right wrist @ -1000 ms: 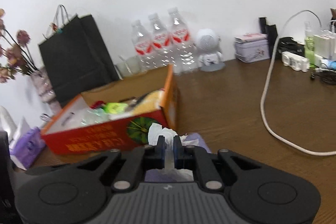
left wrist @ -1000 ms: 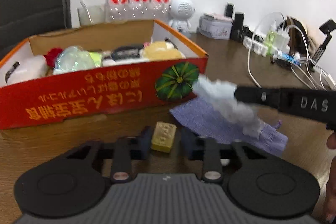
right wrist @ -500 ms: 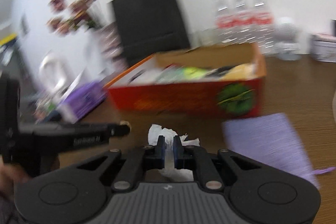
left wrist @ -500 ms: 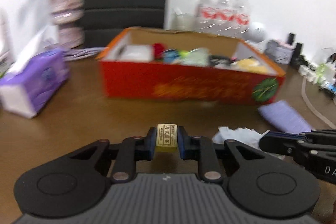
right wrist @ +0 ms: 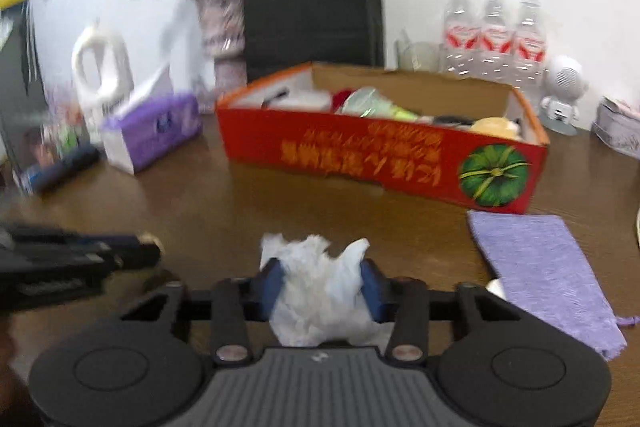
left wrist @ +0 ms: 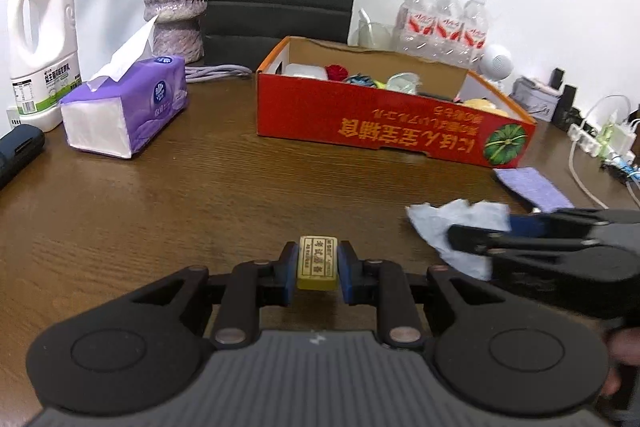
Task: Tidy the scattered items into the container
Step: 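Grasp the small yellow block with the left tool while the right tool grasps the white tissue, then carry the yellow block and tissue into the cardboard box and release both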
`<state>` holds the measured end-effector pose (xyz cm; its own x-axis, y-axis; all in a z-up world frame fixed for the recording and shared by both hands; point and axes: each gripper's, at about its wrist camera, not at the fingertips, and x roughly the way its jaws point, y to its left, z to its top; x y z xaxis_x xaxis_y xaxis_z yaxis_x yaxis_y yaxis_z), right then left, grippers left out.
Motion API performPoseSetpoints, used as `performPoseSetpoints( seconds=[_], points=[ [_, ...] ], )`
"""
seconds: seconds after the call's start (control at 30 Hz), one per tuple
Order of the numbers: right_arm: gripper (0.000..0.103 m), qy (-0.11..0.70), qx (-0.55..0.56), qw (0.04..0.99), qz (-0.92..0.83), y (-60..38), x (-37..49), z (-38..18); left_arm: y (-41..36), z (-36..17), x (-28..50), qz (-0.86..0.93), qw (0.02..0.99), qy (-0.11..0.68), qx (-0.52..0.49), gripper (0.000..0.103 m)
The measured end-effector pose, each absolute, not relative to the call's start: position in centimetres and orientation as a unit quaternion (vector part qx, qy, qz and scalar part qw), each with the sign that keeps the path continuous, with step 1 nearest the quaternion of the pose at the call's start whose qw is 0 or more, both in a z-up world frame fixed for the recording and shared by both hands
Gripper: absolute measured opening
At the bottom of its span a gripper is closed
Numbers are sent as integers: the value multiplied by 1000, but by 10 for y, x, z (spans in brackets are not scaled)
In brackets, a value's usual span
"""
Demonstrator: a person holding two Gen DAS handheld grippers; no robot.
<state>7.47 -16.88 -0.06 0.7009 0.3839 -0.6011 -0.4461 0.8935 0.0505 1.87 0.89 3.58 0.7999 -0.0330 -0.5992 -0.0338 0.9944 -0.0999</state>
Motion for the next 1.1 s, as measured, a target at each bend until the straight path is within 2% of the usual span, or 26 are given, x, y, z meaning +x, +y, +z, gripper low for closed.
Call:
performPoseSetpoints(
  seconds=[0.2,0.37,0.57,0.93,1.1],
  points=[
    [17,315,-16,921,228,-163,48,5,3,42,-16,-1,954,296,-52,22],
    [17,244,21,945,219,-187,-9,27,-7,44,-56,25,965,256,-47,22],
    [17,198,38,959,201,-216,-70,23,-17,42,-88,15,972,225,-62,22],
    [17,178,47,960,211,-220,-67,27,-9,49,-69,30,972,228,-53,22],
    [18,155,48,961,224,-212,-22,58,2,95,-11,23,984,175,-34,22]
  ],
)
